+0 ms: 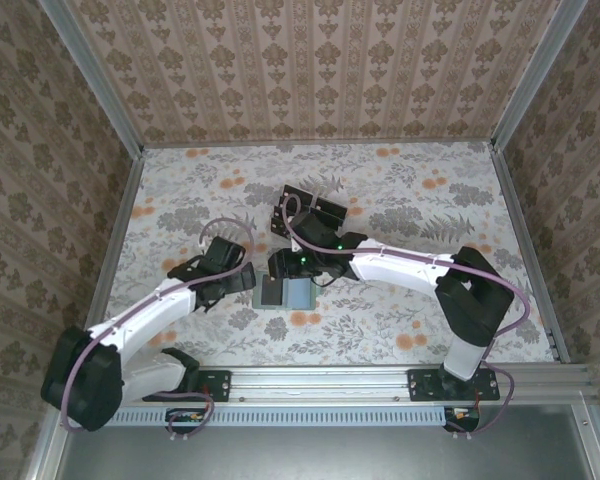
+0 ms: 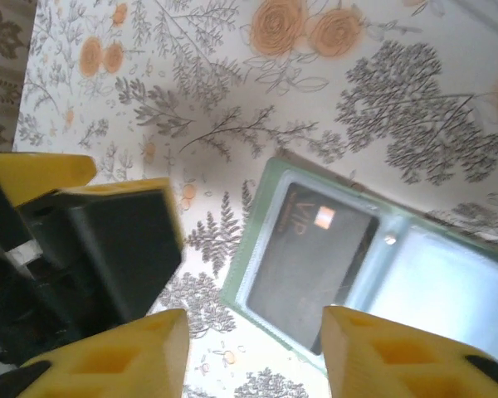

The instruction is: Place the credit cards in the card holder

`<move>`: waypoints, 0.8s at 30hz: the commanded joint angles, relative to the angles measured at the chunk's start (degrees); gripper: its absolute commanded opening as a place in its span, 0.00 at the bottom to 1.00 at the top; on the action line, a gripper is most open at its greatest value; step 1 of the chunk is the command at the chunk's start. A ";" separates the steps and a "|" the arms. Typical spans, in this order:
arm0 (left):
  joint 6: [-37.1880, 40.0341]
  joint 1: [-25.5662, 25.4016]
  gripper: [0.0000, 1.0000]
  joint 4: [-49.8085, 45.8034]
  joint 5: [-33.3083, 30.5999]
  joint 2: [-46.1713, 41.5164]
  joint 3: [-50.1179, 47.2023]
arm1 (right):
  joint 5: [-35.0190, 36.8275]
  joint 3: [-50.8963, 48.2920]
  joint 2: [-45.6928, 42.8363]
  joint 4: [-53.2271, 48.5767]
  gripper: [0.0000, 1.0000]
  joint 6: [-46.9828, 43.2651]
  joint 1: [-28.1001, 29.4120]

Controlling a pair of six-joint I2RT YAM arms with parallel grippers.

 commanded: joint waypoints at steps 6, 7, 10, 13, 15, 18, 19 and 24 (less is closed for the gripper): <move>0.70 -1.59 1.00 1.08 3.72 -8.46 -1.92 | 3.01 -3.03 1.08 -4.53 0.58 -5.46 -1.31; 0.44 -2.01 1.00 1.64 4.04 -8.95 -2.42 | 2.99 -3.17 1.36 -4.40 0.58 -5.56 -1.39; -1.14 -3.50 1.00 2.83 4.03 -9.55 -3.71 | 2.88 -3.36 2.48 -3.93 0.58 -5.90 -1.40; -3.04 -5.29 1.00 4.42 3.29 -9.21 -4.95 | 2.89 -3.36 3.55 -3.62 0.58 -6.13 -1.45; -4.26 -6.49 1.00 5.47 2.37 -8.74 -5.58 | 2.83 -3.27 4.34 -3.25 0.58 -6.19 -1.44; -5.05 -7.40 1.00 6.49 1.77 -7.90 -5.96 | 2.95 -2.77 5.74 -3.18 0.58 -6.19 -1.44; -5.20 -7.60 1.00 6.63 1.63 -7.55 -5.96 | 3.11 -2.58 6.17 -3.28 0.58 -6.19 -1.46; -5.47 -8.26 1.00 7.01 1.25 -6.44 -5.87 | 4.52 -3.13 6.89 -3.68 0.58 -5.79 -1.57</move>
